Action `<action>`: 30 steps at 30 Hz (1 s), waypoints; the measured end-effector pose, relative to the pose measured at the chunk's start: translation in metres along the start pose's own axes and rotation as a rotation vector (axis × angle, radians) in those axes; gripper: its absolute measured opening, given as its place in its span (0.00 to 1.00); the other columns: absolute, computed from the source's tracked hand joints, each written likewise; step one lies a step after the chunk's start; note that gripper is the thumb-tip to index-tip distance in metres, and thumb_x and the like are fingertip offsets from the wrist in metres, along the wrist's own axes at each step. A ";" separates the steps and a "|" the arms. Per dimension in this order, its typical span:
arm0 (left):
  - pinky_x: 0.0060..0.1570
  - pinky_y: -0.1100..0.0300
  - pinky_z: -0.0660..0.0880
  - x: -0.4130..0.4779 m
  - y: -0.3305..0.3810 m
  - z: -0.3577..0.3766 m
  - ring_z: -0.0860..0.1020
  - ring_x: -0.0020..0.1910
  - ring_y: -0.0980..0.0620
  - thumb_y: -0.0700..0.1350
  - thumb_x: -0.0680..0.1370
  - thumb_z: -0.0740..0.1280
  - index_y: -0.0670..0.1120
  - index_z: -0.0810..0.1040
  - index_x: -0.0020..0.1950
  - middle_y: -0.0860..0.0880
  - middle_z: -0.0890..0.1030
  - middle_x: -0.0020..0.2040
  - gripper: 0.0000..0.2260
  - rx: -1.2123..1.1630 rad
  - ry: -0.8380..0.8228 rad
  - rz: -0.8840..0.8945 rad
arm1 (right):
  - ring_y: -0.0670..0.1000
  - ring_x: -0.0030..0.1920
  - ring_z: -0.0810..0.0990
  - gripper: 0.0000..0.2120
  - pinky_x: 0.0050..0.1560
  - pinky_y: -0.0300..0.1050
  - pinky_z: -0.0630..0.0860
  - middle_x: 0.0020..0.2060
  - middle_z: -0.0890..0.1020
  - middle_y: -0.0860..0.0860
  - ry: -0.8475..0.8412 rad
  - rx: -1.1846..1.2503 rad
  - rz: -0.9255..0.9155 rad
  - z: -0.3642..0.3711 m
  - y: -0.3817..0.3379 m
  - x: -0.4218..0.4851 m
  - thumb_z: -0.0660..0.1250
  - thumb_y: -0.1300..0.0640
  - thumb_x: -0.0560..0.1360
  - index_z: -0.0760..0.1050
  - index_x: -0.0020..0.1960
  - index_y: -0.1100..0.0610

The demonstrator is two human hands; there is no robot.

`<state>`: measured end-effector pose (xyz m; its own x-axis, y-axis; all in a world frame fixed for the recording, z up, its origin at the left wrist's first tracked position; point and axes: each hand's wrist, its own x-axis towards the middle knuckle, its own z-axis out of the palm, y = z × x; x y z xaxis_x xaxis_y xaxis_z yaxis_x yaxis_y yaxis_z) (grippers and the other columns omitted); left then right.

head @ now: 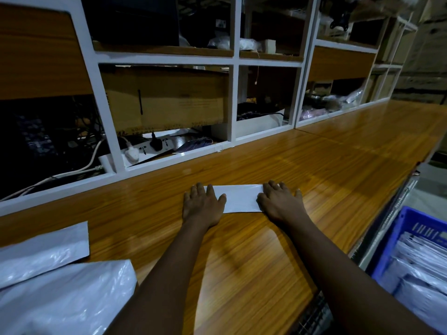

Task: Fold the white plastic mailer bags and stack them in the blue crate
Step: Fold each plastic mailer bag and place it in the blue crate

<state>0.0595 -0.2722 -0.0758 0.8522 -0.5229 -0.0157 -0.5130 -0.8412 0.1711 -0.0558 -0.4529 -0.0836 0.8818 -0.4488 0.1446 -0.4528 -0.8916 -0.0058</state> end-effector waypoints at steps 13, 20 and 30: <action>0.74 0.58 0.54 -0.007 -0.001 0.003 0.60 0.77 0.48 0.42 0.85 0.55 0.42 0.59 0.78 0.44 0.62 0.78 0.21 -0.030 0.203 0.421 | 0.64 0.68 0.73 0.31 0.63 0.62 0.69 0.67 0.74 0.64 0.127 0.197 -0.381 -0.002 -0.053 0.000 0.44 0.47 0.79 0.70 0.70 0.65; 0.77 0.47 0.48 -0.002 0.001 -0.007 0.50 0.80 0.46 0.51 0.86 0.47 0.48 0.50 0.81 0.49 0.51 0.81 0.23 0.038 0.026 0.382 | 0.63 0.79 0.49 0.37 0.74 0.69 0.52 0.80 0.53 0.59 -0.035 -0.046 -0.397 -0.007 -0.048 0.002 0.34 0.41 0.77 0.61 0.77 0.58; 0.77 0.44 0.46 0.009 -0.002 0.003 0.45 0.80 0.43 0.55 0.85 0.45 0.49 0.48 0.81 0.48 0.46 0.82 0.25 0.109 -0.027 0.314 | 0.64 0.78 0.53 0.47 0.73 0.69 0.54 0.79 0.57 0.61 0.002 -0.035 -0.320 -0.001 -0.044 0.003 0.27 0.38 0.70 0.61 0.77 0.59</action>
<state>0.0679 -0.2761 -0.0790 0.6488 -0.7609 -0.0053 -0.7591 -0.6477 0.0651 -0.0328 -0.4149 -0.0820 0.9800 -0.1455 0.1356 -0.1566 -0.9848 0.0746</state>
